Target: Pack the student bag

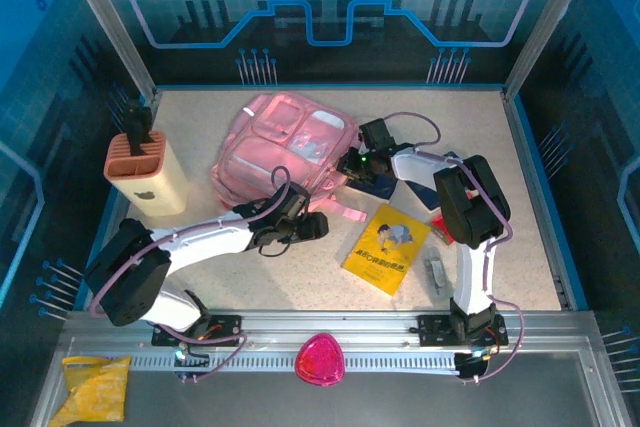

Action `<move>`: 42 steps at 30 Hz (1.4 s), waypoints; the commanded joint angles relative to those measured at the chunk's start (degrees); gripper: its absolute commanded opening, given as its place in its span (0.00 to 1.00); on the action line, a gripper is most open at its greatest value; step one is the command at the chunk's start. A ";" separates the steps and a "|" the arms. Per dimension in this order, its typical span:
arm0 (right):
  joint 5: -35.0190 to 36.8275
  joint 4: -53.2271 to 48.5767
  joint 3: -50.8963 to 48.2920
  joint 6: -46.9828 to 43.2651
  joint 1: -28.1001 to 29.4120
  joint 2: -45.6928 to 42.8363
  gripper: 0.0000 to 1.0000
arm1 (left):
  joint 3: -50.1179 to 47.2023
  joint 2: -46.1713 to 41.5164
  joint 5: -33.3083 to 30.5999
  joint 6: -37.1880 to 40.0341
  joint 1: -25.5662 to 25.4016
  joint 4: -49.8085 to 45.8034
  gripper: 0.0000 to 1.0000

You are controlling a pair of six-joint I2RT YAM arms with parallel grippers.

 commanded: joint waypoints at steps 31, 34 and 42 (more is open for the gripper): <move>14.06 10.67 -15.05 13.64 11.70 -24.62 0.00 | 1.18 -15.57 -6.82 10.90 10.58 -8.70 0.65; 13.33 11.14 -13.98 14.12 11.72 -23.80 0.00 | -0.64 -16.37 -8.17 8.63 5.23 -6.32 0.63; 12.91 9.59 -12.26 15.27 11.64 -23.52 0.00 | 1.38 -7.63 -12.70 9.65 -3.40 3.95 0.55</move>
